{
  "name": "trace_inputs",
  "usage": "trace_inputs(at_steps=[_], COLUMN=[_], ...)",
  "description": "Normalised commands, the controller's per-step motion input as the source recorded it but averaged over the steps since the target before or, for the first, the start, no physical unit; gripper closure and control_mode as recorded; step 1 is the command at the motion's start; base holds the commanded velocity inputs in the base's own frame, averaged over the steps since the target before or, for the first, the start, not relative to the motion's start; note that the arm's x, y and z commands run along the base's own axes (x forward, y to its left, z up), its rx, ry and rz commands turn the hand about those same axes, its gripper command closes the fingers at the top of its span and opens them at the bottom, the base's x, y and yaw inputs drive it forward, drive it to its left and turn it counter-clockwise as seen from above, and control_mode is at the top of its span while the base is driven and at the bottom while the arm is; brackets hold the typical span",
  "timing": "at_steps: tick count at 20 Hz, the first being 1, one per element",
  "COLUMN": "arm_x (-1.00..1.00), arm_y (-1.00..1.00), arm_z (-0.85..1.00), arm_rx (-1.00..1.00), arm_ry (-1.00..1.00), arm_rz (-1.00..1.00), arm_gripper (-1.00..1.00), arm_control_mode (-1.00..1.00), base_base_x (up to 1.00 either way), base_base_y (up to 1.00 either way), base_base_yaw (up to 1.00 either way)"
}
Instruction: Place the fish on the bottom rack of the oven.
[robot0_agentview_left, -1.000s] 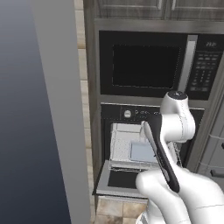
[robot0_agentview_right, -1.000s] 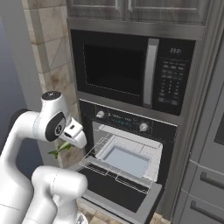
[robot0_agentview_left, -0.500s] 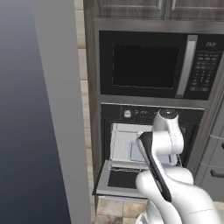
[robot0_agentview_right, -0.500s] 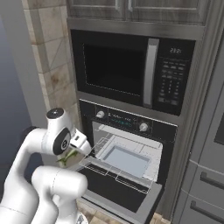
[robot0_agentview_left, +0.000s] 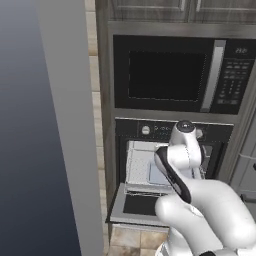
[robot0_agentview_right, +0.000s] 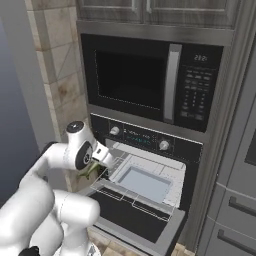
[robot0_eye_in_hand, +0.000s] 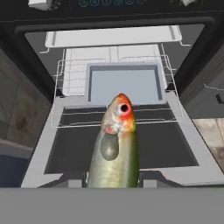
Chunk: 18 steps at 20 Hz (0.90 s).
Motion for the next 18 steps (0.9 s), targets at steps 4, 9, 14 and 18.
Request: trace_inputs(at_steps=[4,9,14,18], arm_x=[0.29,0.09,-0.06,-0.08], arm_y=[-0.1,0.0,0.0,0.0], arm_z=[-0.8,-0.93,-0.84,-0.79], arm_rx=[-0.01,-0.01,0.0,-0.01], arm_ry=[0.0,0.0,-0.05,-0.12], arm_rz=[0.0,0.0,0.0,0.0], arm_gripper=[1.0,1.0,1.0,1.0], arm_control_mode=[-1.0,-1.0,-1.0,-1.0], base_base_x=[0.0,0.0,0.0,0.0], base_base_y=[0.0,0.0,0.0,0.0], base_base_yaw=[0.0,0.0,0.0,0.0])
